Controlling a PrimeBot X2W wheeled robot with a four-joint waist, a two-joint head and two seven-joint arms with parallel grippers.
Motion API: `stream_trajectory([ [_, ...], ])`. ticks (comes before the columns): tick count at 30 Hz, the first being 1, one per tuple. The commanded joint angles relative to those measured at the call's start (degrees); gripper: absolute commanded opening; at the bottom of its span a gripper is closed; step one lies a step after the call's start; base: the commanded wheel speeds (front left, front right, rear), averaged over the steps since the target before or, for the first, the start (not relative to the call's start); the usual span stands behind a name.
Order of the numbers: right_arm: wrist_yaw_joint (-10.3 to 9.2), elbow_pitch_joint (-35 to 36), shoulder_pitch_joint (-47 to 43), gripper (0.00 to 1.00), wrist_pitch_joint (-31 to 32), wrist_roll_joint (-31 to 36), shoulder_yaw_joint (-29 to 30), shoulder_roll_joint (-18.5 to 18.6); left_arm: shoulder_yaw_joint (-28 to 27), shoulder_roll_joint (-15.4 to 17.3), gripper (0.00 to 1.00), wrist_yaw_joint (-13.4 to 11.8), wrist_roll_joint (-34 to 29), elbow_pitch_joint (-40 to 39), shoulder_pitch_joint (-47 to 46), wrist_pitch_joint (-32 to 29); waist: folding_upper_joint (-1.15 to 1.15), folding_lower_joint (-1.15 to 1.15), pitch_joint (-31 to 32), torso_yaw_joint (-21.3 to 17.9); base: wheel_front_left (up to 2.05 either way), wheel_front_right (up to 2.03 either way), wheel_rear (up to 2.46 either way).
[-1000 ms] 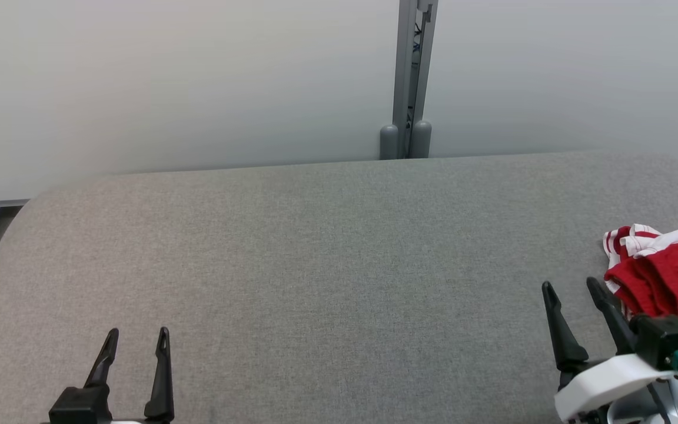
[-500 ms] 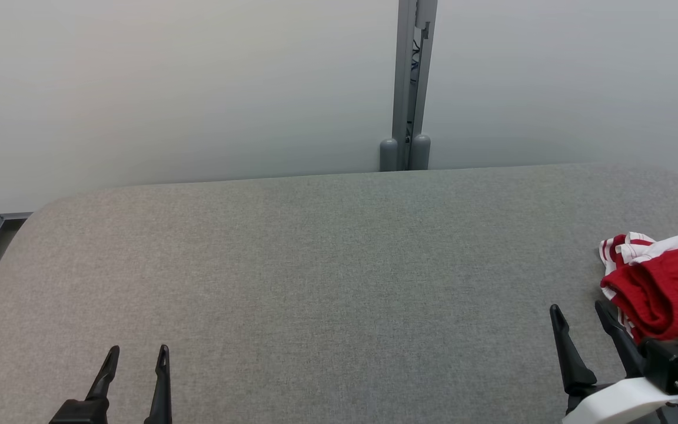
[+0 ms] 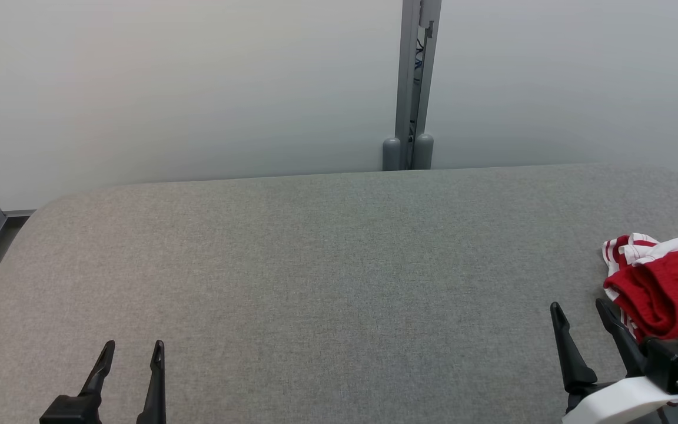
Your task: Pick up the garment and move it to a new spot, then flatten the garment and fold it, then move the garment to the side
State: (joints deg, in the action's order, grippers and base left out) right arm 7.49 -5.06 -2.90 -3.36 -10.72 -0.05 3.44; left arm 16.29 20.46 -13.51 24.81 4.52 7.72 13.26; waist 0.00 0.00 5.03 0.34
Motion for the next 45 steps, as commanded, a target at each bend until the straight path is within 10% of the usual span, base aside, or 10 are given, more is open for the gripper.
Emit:
stream_trajectory([
  [1, 0.01, 0.22, -0.41, 1.00, 0.28, 0.03, 0.29, 0.06, -0.32, 0.29, 1.00, 0.17, 0.24, 0.18, -0.91, 0.37, 0.00, 0.00, 0.00, -0.02, 0.00, 0.00, 0.00],
  [17, 0.01, 0.57, -0.58, 1.00, 0.28, 0.43, 0.63, -0.12, -0.09, 0.24, 1.00, 0.03, 0.25, 0.73, -1.41, 0.87, 0.00, 0.00, -0.06, 0.12, 0.00, 0.00, 0.00],
  [18, 0.01, 0.60, -0.57, 0.00, 0.27, 0.42, 0.63, -0.13, -0.05, 0.27, 0.00, -0.01, 0.22, 0.75, -1.47, 0.88, 0.00, 0.00, -0.10, 0.13, 0.00, 0.00, 0.00],
  [45, 0.00, -3.02, 2.65, 0.00, 3.04, -24.16, 2.32, -0.38, -6.11, -5.27, 0.00, 6.36, 20.65, 3.91, -4.11, -4.85, 0.00, 0.00, -1.05, 0.04, 0.00, 0.00, 0.00],
])
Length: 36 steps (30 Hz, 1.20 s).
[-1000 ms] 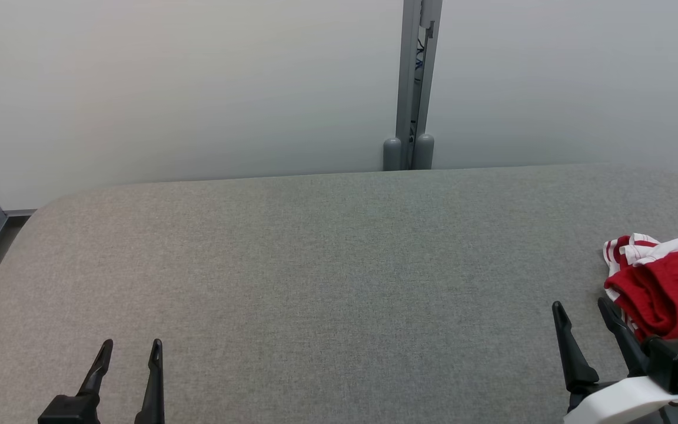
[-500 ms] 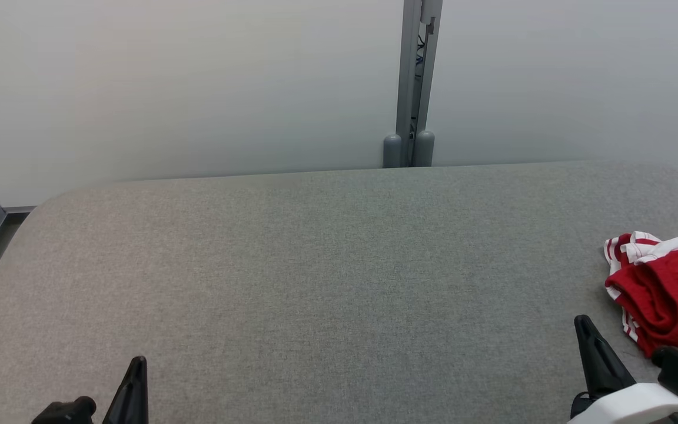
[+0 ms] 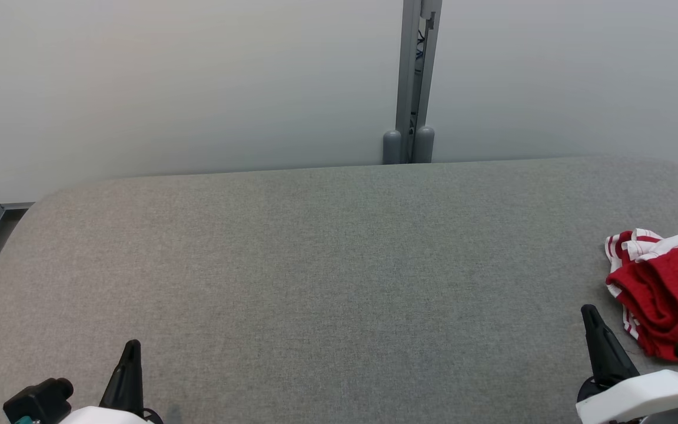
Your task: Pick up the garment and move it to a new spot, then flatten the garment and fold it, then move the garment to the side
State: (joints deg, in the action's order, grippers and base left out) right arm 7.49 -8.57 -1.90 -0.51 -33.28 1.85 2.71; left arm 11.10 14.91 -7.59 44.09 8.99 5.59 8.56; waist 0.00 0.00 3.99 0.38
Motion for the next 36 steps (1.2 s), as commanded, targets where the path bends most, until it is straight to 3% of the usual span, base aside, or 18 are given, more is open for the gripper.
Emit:
stream_trajectory([
  [1, 0.00, 0.41, 1.76, 0.00, 0.31, -2.50, 0.48, 0.35, -1.17, 0.10, 0.00, 0.69, 2.11, -0.45, -2.14, -0.38, 0.00, 0.00, -0.06, -0.01, 0.00, 0.00, 0.00],
  [36, 0.01, -2.20, 4.88, 0.00, 3.46, -28.38, 2.48, 0.34, -8.43, -5.13, 0.00, 7.38, 23.56, 1.97, -6.94, -6.84, 0.00, 0.00, -1.49, -0.14, 0.00, 0.00, 0.00],
])
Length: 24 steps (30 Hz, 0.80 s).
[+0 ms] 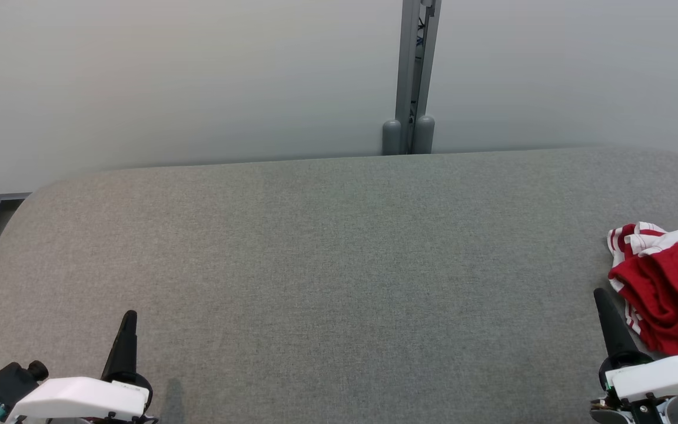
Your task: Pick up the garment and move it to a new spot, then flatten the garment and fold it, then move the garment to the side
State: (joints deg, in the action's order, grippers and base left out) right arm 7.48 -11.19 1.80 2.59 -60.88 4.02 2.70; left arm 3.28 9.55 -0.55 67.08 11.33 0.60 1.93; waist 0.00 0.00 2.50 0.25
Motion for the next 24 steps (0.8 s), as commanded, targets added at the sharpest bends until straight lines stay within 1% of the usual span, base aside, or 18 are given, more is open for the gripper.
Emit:
stream_trajectory([
  [1, 0.02, 0.36, 1.26, 0.00, 0.46, -1.41, 0.35, 0.35, -0.78, 0.11, 0.00, 0.51, 1.09, -0.31, -2.08, -0.34, 0.00, 0.00, -0.04, -0.01, 0.00, 0.00, 0.00],
  [24, 0.02, -1.04, 2.77, 0.00, 2.01, -14.16, 1.33, 0.34, -4.48, -2.56, 0.00, 3.82, 11.53, 0.93, -4.33, -3.64, 0.00, 0.00, -0.98, -0.09, 0.00, 0.00, 0.00],
])
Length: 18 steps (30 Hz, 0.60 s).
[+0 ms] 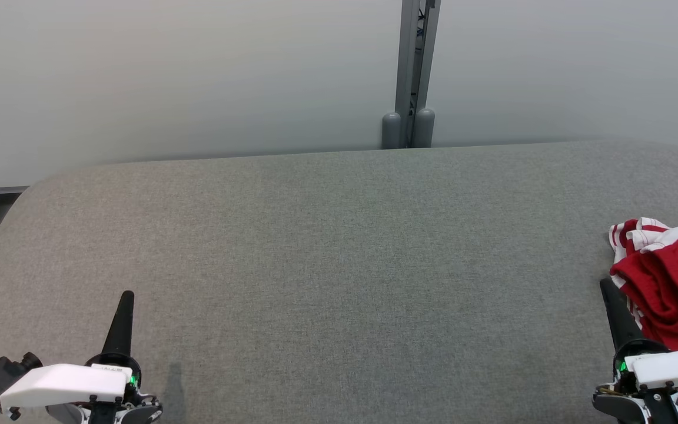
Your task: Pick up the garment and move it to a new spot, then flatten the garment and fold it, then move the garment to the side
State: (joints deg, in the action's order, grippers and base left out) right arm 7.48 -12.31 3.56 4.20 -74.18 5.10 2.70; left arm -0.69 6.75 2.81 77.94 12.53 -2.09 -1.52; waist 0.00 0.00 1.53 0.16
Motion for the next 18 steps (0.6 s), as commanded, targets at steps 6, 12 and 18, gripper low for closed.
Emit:
stream_trajectory([
  [6, 0.03, -0.17, 1.32, 0.00, 0.67, -3.38, 0.45, 0.34, -1.26, -0.31, 0.00, 1.06, 2.79, 0.00, -1.97, -0.86, 0.00, 0.00, -0.22, -0.02, 0.00, 0.00, 0.00],
  [12, 0.02, -0.46, 1.65, 0.00, 1.08, -6.18, 0.66, 0.34, -2.09, -0.95, 0.00, 1.87, 5.00, 0.28, -2.63, -1.57, 0.00, 0.00, -0.46, -0.04, 0.00, 0.00, 0.00],
  [18, 0.03, -0.71, 1.97, 0.00, 1.30, -8.81, 0.88, 0.34, -2.89, -1.47, 0.00, 2.47, 7.14, 0.58, -2.93, -2.33, 0.00, 0.00, -0.71, -0.06, 0.00, 0.00, 0.00],
])
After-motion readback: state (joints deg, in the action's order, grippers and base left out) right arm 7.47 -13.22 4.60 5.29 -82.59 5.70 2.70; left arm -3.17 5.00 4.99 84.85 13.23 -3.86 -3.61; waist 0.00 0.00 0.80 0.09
